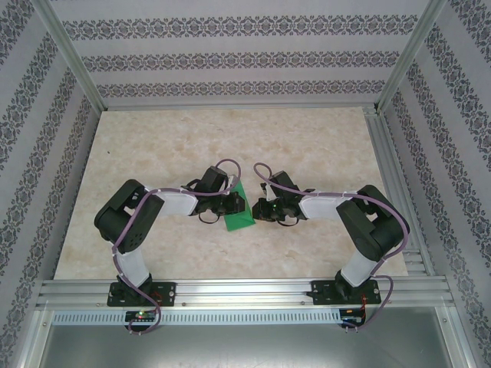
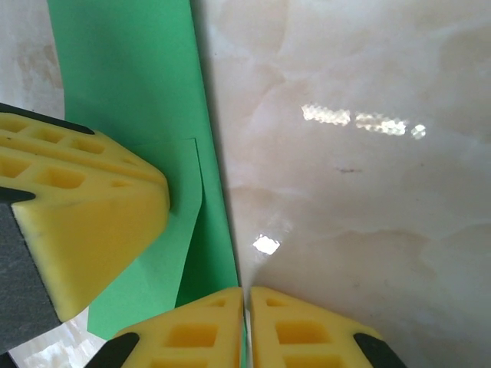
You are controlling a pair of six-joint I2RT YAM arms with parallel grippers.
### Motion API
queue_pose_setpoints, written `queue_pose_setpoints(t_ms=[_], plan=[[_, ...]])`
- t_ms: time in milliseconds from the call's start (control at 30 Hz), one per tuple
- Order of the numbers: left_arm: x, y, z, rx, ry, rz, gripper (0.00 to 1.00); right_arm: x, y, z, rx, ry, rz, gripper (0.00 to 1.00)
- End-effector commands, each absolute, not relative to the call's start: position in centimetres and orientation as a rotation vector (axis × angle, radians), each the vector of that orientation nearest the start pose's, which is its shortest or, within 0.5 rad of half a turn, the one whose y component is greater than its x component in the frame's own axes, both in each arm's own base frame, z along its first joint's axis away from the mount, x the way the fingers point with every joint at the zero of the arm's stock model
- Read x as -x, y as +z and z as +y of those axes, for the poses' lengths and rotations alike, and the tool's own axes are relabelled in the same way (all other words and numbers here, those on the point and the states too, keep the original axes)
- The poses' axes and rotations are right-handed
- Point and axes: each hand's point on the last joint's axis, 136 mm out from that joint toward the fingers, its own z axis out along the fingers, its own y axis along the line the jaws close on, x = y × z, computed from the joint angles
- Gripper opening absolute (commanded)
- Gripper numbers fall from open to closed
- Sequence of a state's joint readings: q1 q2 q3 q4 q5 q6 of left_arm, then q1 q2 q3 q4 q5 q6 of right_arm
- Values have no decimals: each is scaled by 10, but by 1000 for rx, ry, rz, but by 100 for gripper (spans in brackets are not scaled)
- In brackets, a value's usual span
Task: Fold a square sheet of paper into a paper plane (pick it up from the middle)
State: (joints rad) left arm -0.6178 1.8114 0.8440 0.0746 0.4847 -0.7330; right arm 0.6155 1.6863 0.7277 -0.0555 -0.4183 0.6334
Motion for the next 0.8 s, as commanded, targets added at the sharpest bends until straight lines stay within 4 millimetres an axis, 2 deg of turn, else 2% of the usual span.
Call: queue_pose_setpoints(t_ms=[0, 400, 533, 633, 767], plan=[[-292, 29, -312, -144, -1115, 2687, 14, -245, 10, 265, 152, 937, 2801, 10], [-293, 27, -313, -145, -1109, 2692, 13, -242, 5, 262, 144, 926, 2818, 8], [-292, 24, -312, -144, -1102, 2700, 13, -243, 9, 263, 144, 933, 2808, 9], [-291, 21, -310, -144, -1086, 2714, 13, -247, 20, 263, 138, 948, 2775, 13], [-290, 18, -307, -141, -1067, 2723, 13, -254, 47, 265, 156, 983, 2696, 20]])
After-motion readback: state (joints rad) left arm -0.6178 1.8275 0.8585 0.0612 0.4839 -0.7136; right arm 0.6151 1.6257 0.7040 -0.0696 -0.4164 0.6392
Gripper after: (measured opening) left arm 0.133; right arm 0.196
